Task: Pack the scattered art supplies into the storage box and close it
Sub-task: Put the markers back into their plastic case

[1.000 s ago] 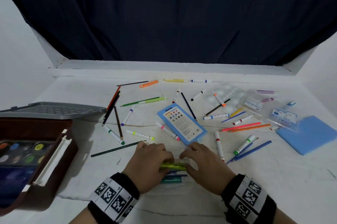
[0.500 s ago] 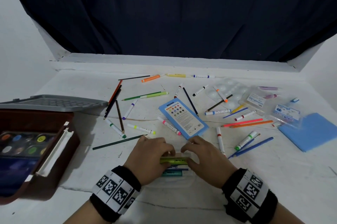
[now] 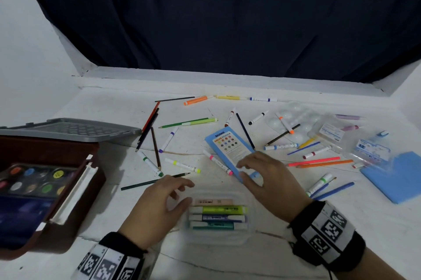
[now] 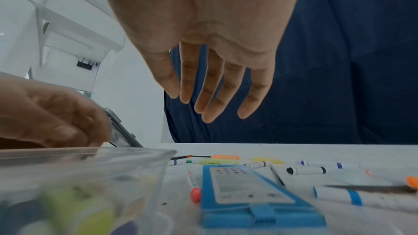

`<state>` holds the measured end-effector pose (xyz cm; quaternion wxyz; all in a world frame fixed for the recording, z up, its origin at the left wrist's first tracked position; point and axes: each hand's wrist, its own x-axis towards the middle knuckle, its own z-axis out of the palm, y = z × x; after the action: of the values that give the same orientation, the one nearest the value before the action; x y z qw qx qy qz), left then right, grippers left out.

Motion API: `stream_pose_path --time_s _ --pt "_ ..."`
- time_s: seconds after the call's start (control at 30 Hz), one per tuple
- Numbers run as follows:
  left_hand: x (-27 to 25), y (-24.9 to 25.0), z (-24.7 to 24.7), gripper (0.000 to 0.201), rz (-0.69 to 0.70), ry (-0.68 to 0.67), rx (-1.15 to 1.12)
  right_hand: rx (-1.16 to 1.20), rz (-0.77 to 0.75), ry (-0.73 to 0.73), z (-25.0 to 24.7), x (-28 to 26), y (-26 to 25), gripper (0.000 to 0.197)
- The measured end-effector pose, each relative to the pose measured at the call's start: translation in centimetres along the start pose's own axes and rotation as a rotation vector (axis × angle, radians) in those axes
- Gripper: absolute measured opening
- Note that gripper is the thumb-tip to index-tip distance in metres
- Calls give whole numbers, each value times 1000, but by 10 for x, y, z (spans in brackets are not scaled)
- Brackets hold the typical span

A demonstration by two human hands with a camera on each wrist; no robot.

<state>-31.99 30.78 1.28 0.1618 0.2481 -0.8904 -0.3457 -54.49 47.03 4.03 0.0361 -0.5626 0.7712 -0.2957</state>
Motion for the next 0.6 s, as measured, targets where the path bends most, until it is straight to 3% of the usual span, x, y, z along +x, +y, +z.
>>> stream_pose_path --time_s 0.17,0.33,0.5,0.6 --pt "-5 -7 -9 21 -81 -33 -191 -101 -44 -26 -6 48 11 13" --pt "-5 -8 -24 16 -96 86 -262 -172 -47 -118 11 108 35 19" --pt "-10 -9 -36 13 -128 231 -398 -252 -4 -312 39 164 52 42" --pt "-14 -5 -42 14 -170 323 -462 -312 6 -408 56 191 53 45"
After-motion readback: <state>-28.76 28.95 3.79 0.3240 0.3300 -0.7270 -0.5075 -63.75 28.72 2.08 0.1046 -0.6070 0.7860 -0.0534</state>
